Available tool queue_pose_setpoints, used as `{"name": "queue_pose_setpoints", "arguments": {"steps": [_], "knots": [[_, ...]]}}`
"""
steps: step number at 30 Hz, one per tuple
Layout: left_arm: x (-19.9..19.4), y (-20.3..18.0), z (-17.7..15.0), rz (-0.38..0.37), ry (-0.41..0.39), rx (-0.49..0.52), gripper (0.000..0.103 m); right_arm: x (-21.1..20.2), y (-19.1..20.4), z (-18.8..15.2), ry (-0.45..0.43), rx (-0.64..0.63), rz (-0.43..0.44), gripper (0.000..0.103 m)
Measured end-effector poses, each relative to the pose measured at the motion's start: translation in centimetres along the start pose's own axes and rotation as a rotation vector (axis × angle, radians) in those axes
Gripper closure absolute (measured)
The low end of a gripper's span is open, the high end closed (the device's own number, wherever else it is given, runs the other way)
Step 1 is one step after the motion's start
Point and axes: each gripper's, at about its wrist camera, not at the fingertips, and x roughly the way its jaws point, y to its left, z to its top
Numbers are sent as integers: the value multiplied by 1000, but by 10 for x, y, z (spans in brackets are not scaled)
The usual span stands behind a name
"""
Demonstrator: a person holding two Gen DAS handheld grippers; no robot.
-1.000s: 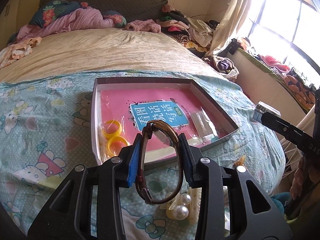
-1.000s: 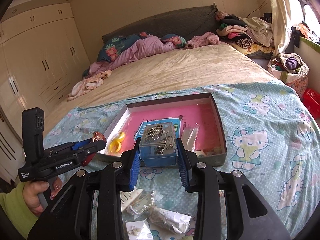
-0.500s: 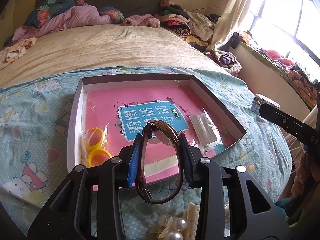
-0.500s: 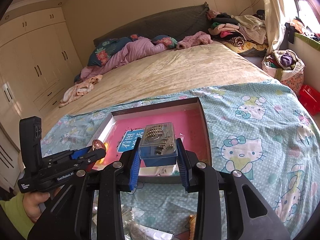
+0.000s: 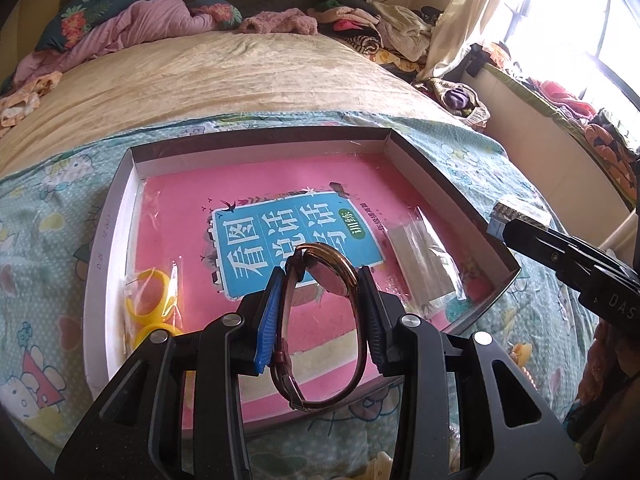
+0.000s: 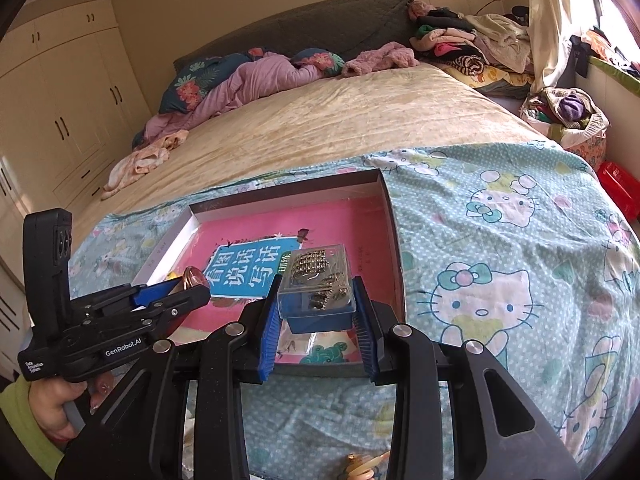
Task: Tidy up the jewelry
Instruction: 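Carry the watch with the left tool while the right tool carries the blue box into the pink box, then release the watch from the left tool while the right tool releases the blue box in the box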
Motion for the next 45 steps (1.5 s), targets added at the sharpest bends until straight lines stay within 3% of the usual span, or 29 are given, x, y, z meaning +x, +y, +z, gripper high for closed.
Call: {"name": "queue_pose_setpoints", "arguments": {"steps": [21,28,38,45], "knots": [[25,3,3,13,52,3,74,50,-8,-1,103,-21,-64,71],[26,4,3,14,54,0,74,48,-10,-5,100,-16,-56,70],[27,5,2,15,61,-3,70,25,-7,-10,64,-2,-19,52],[20,6,-1,20,56,-4,65,7,-6,-10,36,15,-1,45]]}}
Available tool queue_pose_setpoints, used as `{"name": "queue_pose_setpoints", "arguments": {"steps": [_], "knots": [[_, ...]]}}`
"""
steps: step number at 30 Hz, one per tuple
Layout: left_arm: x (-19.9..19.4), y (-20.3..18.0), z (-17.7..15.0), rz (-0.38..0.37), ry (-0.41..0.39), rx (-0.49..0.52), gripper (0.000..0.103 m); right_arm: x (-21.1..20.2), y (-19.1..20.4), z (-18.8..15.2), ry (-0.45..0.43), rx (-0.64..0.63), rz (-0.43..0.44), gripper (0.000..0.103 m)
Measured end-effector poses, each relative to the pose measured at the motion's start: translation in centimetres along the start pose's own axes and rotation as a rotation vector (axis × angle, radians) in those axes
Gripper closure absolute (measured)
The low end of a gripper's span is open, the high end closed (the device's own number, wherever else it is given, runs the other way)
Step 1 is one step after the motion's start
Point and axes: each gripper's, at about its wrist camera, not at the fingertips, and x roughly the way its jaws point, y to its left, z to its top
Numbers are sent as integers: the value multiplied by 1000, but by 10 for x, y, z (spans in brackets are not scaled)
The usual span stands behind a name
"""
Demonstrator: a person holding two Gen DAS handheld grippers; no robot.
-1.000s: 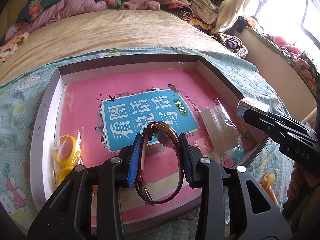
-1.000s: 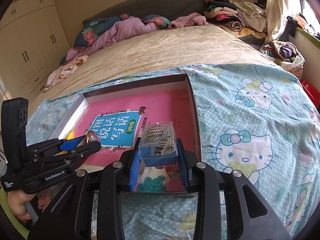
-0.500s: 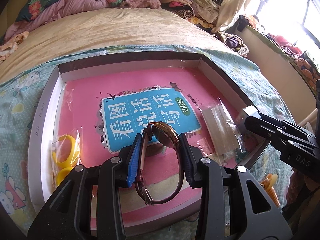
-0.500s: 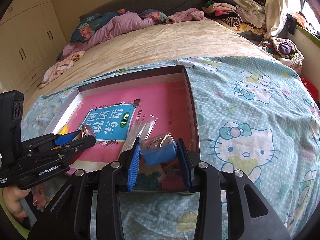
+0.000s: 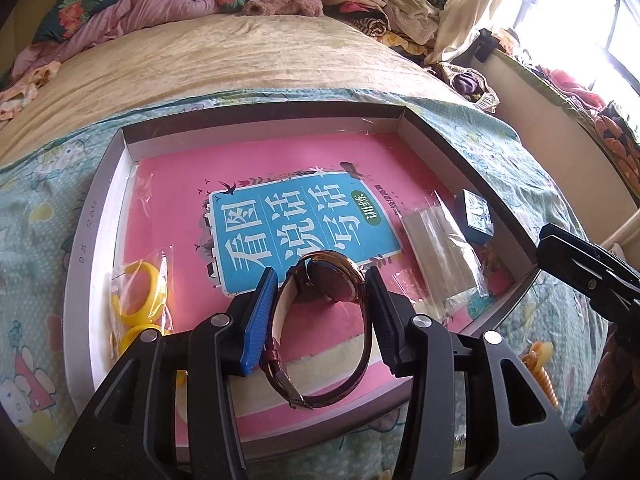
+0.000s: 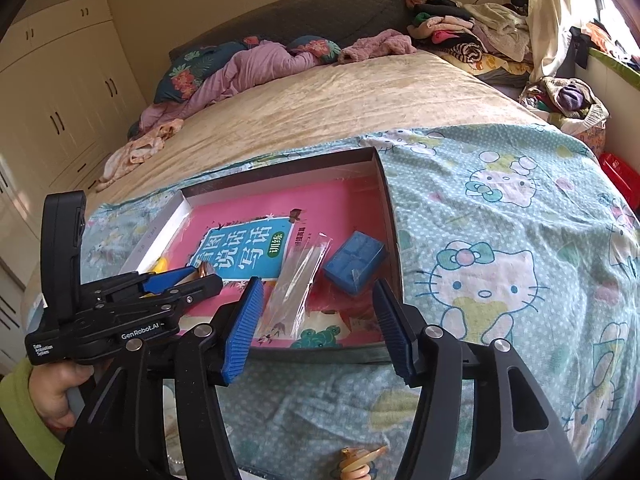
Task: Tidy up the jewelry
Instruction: 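Release the watch from the left tool while the right tool releases the blue box in the box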
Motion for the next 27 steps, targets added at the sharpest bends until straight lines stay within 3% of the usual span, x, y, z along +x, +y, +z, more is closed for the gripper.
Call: {"name": "queue_pose_setpoints", "arguments": {"steps": [6,17,21,27], "knots": [[-17,2,2,4,-32,-8,53,-17,-3,0,-37,32,8,31],[-70,1,6,0,-125,-36,10,-48,2,2,-87,40,19,22],[-88,-1,6,-12,-153,-39,10,-61,8,3,-111,35,23,16],[-111,-4,4,-30,-183,-40,10,-82,18,5,-151,21,31,15]]}}
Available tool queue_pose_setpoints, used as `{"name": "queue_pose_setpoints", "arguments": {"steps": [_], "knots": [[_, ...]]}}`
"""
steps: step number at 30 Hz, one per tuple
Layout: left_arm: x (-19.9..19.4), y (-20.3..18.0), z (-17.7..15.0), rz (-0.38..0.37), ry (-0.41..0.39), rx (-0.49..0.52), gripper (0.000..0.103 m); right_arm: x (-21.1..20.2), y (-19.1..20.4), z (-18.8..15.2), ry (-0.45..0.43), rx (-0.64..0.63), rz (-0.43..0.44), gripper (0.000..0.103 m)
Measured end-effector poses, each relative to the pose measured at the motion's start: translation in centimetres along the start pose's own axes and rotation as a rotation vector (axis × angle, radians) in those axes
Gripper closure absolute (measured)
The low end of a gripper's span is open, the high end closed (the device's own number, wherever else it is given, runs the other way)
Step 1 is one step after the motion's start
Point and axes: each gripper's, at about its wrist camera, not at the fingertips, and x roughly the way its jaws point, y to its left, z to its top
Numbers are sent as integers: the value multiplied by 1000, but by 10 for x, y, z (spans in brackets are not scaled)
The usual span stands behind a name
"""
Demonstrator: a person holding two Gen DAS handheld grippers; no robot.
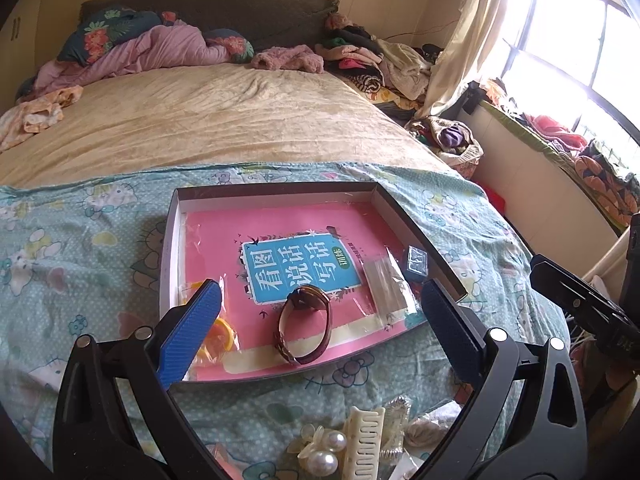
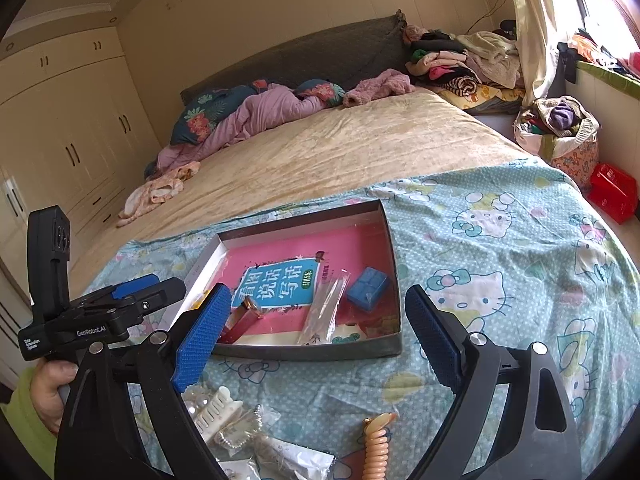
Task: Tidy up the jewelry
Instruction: 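Release the watch from the left tool while the right tool releases the blue box in the box, then withdraw both open tools back toward the remaining jewelry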
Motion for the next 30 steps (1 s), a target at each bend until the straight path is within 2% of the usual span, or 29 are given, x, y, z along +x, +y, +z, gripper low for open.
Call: {"name": "queue_pose_setpoints", "arguments": {"steps": [12,30], "knots": [[-39,-1,-2,-16,-51,4,10,-35,18,4,-48,-32,19,15],[-71,2,-24,-33,-53,32,10,-68,41,-9,-56,-72,28,15]]}}
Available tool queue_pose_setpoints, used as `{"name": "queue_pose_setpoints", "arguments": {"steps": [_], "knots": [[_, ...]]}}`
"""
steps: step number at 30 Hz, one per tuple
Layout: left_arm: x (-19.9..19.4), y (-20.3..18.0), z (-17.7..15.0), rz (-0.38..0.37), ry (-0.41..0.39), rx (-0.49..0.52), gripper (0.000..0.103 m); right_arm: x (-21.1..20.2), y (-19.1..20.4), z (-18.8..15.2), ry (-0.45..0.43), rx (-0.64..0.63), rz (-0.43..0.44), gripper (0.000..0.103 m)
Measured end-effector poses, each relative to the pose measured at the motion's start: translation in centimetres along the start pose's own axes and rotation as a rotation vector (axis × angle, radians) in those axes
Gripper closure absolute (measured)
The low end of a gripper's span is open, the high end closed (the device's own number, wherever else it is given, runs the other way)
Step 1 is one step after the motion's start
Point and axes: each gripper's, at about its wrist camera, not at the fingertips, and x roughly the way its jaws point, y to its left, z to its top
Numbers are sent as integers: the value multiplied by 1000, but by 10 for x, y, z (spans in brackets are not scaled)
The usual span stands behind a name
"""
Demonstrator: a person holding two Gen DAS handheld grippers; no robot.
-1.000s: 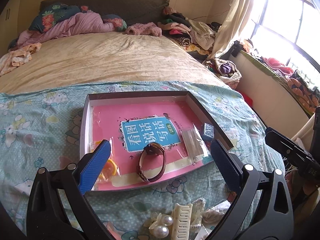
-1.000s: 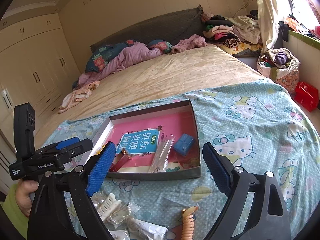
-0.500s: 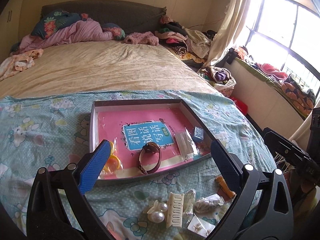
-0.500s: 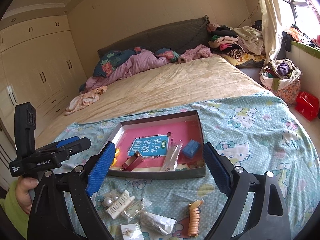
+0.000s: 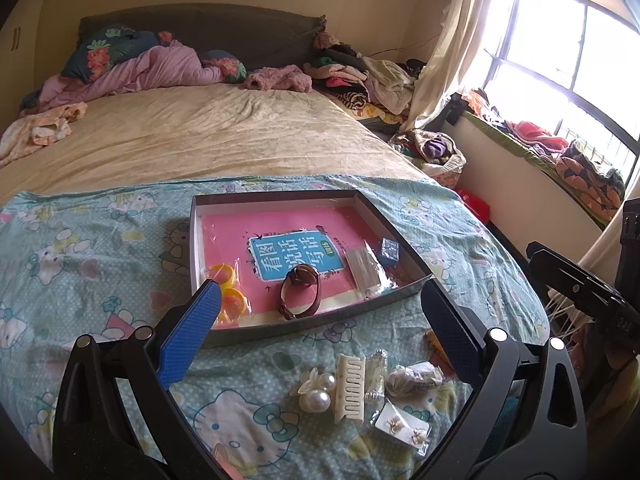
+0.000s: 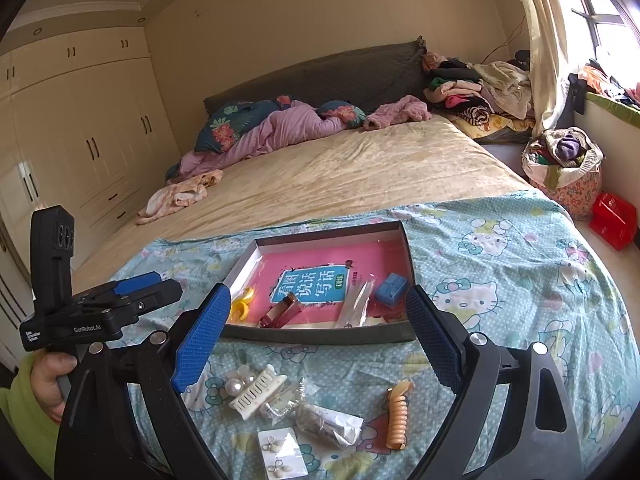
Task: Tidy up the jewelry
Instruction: 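Withdraw both open tools back toward the remaining jewelry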
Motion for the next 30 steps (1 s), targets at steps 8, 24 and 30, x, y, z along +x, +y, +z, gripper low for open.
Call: {"name": "queue_pose_setpoints", "arguments": {"steps": [8,24,30], "knots": [[-5,5,-16,-5,26,-3,10,-5,6,-9,33,-10,4,15],[-3,7,-56,-23,118,20,10,2,14,-41,139,-45,-7,15],[3,1,-67,-34,151,37,10,4,15,-46,160,-58,-9,15]]}}
